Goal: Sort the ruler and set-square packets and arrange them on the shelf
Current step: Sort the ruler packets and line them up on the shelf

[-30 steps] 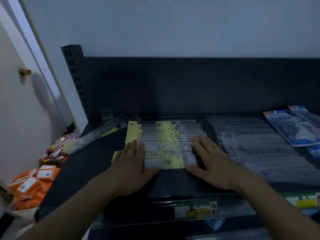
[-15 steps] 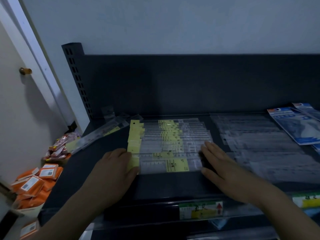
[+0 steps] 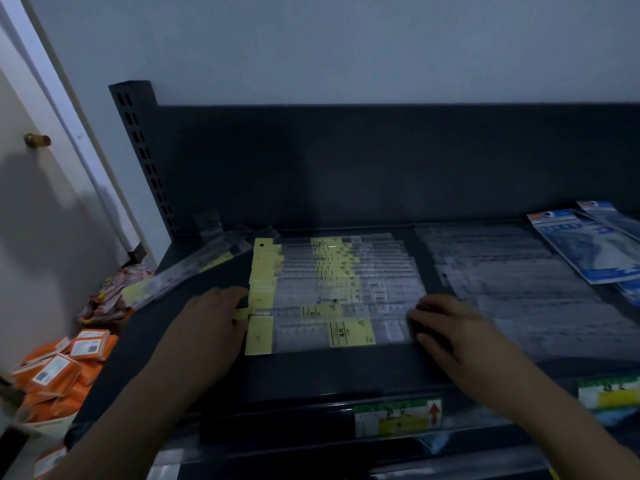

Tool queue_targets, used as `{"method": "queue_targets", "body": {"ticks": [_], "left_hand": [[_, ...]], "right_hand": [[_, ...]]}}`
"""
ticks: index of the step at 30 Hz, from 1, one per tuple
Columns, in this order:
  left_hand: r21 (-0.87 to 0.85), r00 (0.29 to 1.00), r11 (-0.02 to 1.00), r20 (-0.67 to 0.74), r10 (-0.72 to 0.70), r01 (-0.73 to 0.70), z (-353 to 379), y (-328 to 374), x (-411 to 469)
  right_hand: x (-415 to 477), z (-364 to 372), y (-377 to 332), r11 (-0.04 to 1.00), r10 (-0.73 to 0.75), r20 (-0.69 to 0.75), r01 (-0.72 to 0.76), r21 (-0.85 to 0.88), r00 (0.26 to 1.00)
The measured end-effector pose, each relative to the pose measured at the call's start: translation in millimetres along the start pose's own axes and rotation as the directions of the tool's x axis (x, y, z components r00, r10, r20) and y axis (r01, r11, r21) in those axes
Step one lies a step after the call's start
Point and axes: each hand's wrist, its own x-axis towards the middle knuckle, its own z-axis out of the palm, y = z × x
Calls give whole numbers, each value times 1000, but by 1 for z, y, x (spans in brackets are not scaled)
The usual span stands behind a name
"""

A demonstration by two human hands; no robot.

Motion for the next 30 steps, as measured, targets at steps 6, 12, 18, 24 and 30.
{"method": "queue_targets", "body": {"ticks": [6, 12, 18, 24, 30], "left_hand": [[48, 983, 998, 180, -41, 33, -10, -5, 19], [7, 996, 999, 75, -44, 43, -8, 3, 19], [9, 998, 999, 32, -49, 49, -2, 7, 23], [75, 989, 990, -76, 127, -121, 4, 35, 27], [224, 970, 947, 132, 204, -230, 43, 104, 50]], "right_hand": [[0, 4, 0, 997, 55, -62, -53, 49, 997], [-2, 3, -3, 981, 173, -141, -158, 113, 975], [-5, 4, -4, 982, 174, -144, -160, 103, 974], [-3, -8, 2, 979, 195, -157, -181, 96, 968], [8, -31, 42, 931, 339, -9, -337, -140, 941]]}}
